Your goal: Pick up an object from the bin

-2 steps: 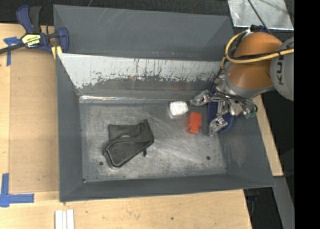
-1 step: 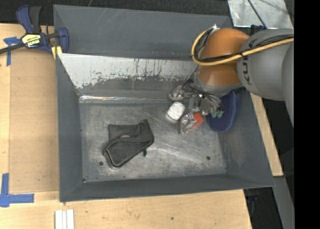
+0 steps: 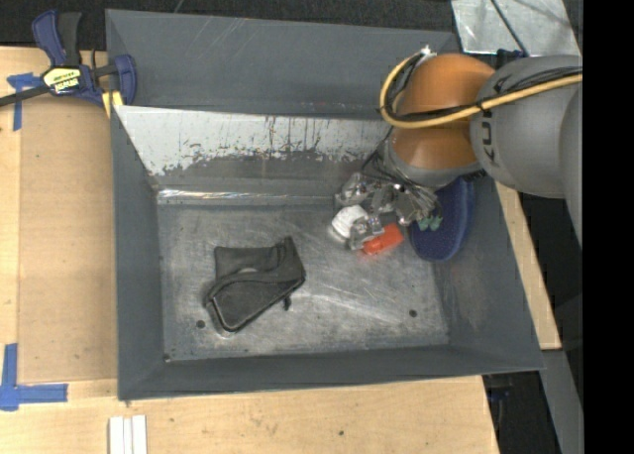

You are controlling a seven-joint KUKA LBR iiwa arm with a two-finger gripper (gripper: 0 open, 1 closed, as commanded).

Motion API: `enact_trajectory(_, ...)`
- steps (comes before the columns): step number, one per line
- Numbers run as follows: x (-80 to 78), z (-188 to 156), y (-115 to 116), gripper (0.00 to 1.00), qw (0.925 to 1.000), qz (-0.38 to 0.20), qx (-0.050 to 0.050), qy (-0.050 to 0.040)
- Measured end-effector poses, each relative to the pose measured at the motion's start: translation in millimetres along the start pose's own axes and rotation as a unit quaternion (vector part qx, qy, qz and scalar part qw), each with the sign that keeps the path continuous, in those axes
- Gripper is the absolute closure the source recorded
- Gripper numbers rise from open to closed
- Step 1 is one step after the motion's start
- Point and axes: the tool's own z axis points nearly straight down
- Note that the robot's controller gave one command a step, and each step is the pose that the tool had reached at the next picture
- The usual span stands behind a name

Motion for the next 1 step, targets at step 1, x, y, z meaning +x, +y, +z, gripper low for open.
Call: enact_trajectory(1,6.8,-119.0,-1.2,1.0,0.9996,-0.028,-0.001,0.005)
